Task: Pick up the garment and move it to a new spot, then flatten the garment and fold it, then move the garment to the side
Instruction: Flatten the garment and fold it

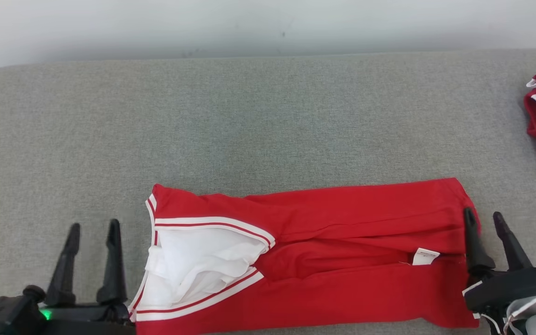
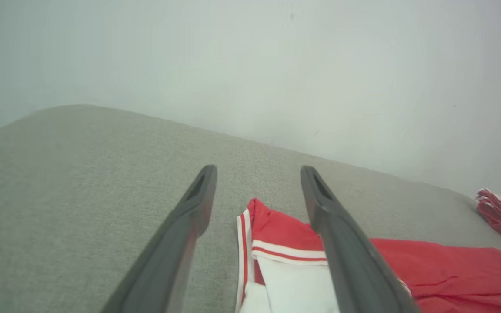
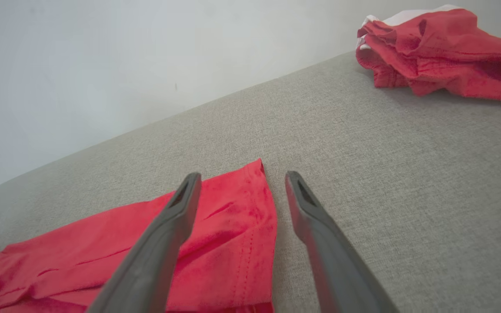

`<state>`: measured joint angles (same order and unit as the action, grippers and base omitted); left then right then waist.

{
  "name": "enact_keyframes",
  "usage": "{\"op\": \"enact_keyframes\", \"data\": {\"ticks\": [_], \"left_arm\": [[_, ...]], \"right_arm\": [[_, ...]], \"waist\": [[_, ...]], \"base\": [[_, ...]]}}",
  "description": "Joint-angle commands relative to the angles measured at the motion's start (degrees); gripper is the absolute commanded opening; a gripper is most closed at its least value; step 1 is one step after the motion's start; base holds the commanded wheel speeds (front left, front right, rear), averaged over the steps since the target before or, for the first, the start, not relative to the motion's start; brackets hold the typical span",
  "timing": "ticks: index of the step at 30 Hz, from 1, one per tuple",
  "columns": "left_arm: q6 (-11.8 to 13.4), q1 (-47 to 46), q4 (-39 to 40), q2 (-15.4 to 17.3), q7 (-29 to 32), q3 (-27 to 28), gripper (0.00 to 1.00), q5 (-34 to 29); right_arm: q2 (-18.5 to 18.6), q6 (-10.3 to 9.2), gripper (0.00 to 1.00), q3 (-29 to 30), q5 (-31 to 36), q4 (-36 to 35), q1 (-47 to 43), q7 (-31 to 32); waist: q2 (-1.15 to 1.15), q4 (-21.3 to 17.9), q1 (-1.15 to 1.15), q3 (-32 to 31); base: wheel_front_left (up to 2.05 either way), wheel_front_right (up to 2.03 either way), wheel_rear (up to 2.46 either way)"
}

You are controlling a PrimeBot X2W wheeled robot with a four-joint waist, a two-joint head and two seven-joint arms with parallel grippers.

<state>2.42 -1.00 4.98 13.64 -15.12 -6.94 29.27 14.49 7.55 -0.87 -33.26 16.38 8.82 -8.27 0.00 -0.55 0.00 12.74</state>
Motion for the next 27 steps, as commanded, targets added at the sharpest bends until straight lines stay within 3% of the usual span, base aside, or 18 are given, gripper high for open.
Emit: {"op": "enact_keyframes", "data": {"ticks": [1, 4, 5, 11, 12, 13, 14, 20, 27], "left_arm": [[-0.3, -0.5, 0.2, -0.8, 0.0, 0.6, 1.0, -1.0], [-1.9, -0.7, 0.1, -3.8, 0.0, 4.6, 1.0, -5.8], [-4.8, -0.8, -0.7, -7.7, 0.0, 9.2, 1.0, -11.9], [-7.3, -1.3, -1.7, -10.2, 0.0, 13.3, 1.0, -15.0], [-7.5, -1.5, -1.9, -10.3, 0.0, 13.5, 1.0, -15.4], [-7.7, -1.7, -2.0, -10.5, 0.0, 13.7, 1.0, -15.8], [-7.9, -1.7, -2.2, -10.5, 0.0, 13.8, 1.0, -16.1], [-8.4, -1.5, -2.6, -10.7, 0.0, 14.1, 1.0, -18.5], [-7.7, 0.1, -3.0, -10.7, 0.0, 14.1, 1.0, -17.9]], "right_arm": [[0.2, -0.13, 1.0, -0.1, 0.5, 0.4, 0.5, 0.1], [-0.2, -0.13, 1.0, -0.9, 1.0, 3.2, 1.4, 1.7], [-0.8, -0.13, 1.0, -2.4, 0.5, 8.9, 2.9, 3.0], [-1.8, -0.13, 1.0, -5.3, -1.3, 16.4, 4.3, 2.7], [-2.0, -0.13, 0.87, -6.2, -1.6, 17.3, 4.6, 2.8], [-2.2, -0.13, 0.25, -7.2, -1.9, 17.9, 4.8, 2.7], [-2.5, -0.01, 0.0, -8.3, -2.5, 18.2, 4.9, 2.9], [-1.7, 0.0, 0.0, -11.1, -5.5, 19.5, 5.6, 1.4], [4.2, -0.17, 0.0, -9.2, -8.1, 21.4, 7.1, -1.3]], "waist": [[0.0, 0.1, 0.0, -0.1], [0.0, 0.5, 0.0, -0.1], [0.0, 1.0, 0.0, 0.0], [0.0, 1.2, 0.0, 0.2], [0.0, 1.3, 0.0, 0.1], [0.0, 1.4, 0.0, 0.1], [0.0, 1.5, 0.0, 0.0], [0.0, 1.3, 0.0, -0.7], [0.0, 0.5, 0.0, -2.7]], "base": [[0.0, 0.0, 0.0], [0.0, 0.0, 0.0], [0.0, 0.0, 0.0], [0.0, 0.0, 0.0], [0.0, 0.0, 0.0], [0.0, 0.0, 0.0], [0.0, 0.0, 0.0], [0.0, 0.0, 0.0], [0.0, 0.0, 0.0]]}}
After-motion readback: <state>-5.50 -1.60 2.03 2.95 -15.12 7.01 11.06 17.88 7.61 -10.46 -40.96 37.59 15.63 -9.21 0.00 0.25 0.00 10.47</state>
